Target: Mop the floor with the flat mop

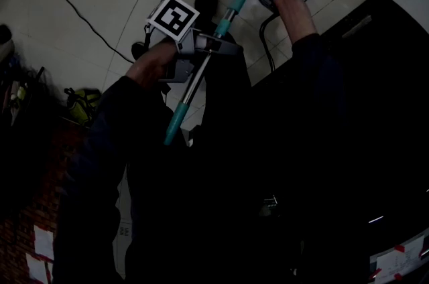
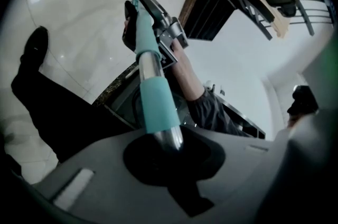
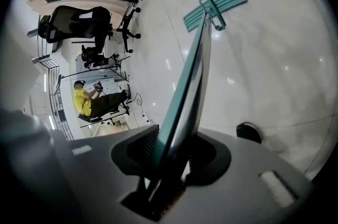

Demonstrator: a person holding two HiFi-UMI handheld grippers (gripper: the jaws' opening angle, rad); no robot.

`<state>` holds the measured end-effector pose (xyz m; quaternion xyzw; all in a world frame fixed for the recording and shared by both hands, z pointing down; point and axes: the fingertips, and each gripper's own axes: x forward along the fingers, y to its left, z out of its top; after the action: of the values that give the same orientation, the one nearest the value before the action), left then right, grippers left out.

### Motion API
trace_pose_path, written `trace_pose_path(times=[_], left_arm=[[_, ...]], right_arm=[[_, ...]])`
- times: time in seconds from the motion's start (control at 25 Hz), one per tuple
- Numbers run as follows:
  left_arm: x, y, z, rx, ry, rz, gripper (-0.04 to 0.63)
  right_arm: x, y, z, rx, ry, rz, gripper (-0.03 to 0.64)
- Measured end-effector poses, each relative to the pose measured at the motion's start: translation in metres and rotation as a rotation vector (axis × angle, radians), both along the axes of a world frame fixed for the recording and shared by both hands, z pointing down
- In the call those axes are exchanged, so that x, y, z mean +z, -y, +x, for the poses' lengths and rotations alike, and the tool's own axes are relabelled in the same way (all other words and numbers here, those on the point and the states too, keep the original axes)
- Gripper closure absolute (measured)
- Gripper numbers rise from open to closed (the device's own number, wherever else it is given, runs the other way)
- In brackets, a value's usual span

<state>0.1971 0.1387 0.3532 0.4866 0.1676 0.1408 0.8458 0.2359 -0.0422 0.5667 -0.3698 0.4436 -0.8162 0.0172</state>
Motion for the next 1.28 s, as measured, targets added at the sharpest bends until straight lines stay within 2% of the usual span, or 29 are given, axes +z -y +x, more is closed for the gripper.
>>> trace_pose_path(times=[0.16,0.32,0.52,0.8,1.08,1.28], left_arm=[[-0.012,0.003,0.005,-0.007,-0.040,-0.019,0.554],[-0.033,-0.018,-0.025,-0.032,-0.064,-0.048,0.556],[-0.052,-0.072,-0.098,-0.020,-0.022,-0.070,0.566],[-0.086,-0.173,-0.235,-0.020,0.013,-0.085,0.564],[-0.080,-0.238,-0.309,-0.013,0.057,-0.122,0.555],[-0.066,-0.267,-0.355,-0.012,0.065,-0.140,0.554]], right_arm=[[-0.005,0.002,0.003,0.000,-0.010,0.006,0.465],[-0.022,-0.017,-0.029,0.027,-0.002,0.030,0.465],[-0.046,-0.068,-0.099,0.022,0.009,0.035,0.465],[-0.077,-0.177,-0.244,-0.015,0.051,-0.001,0.466],[-0.061,-0.256,-0.322,-0.019,0.092,-0.054,0.465],[-0.045,-0.290,-0.371,-0.024,0.094,-0.080,0.465]])
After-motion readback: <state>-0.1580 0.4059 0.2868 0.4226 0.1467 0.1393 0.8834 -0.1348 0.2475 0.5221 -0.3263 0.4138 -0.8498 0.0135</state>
